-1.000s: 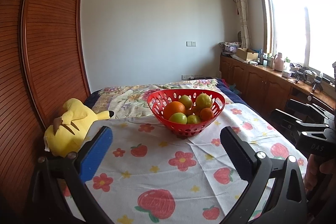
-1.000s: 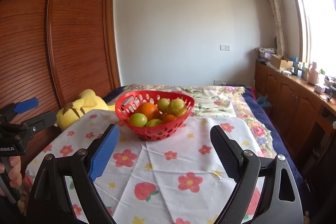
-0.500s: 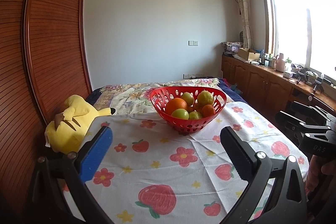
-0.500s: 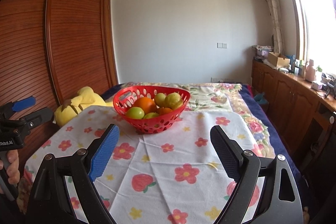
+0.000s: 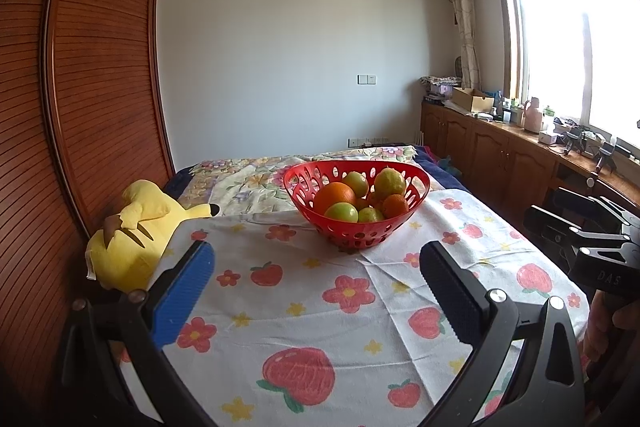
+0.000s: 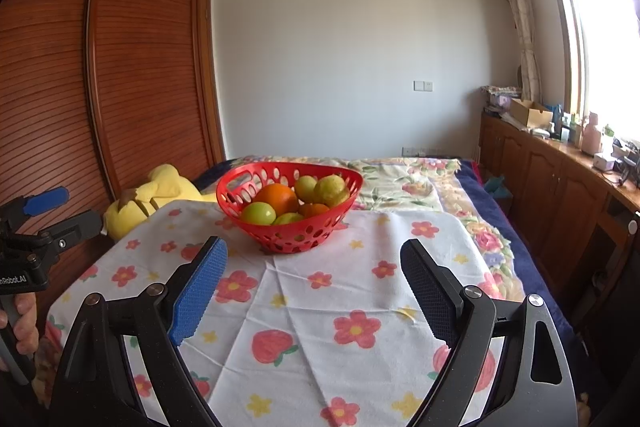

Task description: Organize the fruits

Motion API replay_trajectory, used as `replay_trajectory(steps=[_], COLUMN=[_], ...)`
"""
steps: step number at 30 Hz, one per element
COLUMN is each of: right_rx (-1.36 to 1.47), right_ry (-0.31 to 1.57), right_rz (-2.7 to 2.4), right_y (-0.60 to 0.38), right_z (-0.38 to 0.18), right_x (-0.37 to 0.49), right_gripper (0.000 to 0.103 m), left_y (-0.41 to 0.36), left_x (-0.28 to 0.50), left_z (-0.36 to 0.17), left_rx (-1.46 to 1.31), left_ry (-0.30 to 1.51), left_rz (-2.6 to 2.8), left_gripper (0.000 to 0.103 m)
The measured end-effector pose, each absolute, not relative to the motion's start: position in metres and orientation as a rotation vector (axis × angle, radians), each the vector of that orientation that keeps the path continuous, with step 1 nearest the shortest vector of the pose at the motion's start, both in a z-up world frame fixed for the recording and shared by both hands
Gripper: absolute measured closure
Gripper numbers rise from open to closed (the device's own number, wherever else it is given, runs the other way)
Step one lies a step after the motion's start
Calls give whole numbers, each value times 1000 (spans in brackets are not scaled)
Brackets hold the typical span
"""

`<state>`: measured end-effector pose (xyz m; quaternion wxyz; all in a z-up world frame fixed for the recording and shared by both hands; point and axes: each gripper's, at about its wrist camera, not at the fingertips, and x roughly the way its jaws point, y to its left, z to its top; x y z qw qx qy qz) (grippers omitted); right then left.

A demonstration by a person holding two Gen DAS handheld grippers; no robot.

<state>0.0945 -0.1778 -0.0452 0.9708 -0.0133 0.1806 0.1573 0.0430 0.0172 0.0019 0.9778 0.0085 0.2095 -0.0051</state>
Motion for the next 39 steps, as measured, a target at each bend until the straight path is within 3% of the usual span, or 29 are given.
replay_trajectory(steps=[39], right_rx=[-25], right_ry=[362], right_rz=[316], right_y=[-180], right_z=[-46], right_x=[94], right_gripper=[13], left_y=[17], left_x=[36], left_z=[6], left_rx=[10], left_ry=[412], left_rz=[-12], left_gripper=[0])
